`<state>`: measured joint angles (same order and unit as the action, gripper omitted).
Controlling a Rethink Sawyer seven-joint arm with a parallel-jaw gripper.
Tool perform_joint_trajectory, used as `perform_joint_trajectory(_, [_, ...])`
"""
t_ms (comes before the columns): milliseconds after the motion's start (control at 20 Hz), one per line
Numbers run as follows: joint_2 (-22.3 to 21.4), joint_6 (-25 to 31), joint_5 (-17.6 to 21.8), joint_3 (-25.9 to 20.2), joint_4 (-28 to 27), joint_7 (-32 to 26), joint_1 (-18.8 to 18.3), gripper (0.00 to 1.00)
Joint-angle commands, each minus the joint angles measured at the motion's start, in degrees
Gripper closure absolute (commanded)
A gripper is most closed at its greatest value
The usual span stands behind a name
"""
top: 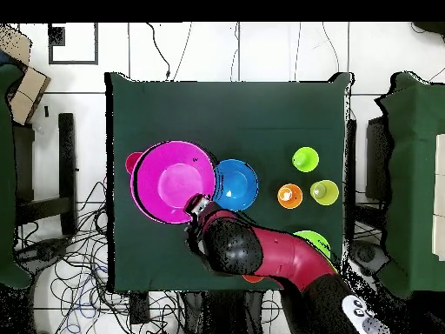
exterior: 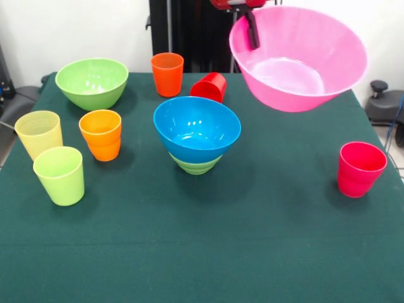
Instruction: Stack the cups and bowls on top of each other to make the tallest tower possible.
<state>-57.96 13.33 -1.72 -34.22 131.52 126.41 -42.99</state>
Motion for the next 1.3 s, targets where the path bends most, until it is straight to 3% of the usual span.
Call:
perform_joint_trajectory(50, [1.4,6.5,0.2,-1.7,-4.6,-0.5,-1.1,1.0])
perform_joint_trajectory(450, [3.0,7.3,2.2,-0.3,-6.1,-1.2,-1.5,1.0])
perform_joint_trajectory(1300, [7.4,7.0,8.1,1.5,-8.2,-4.0,-6.1,1.0])
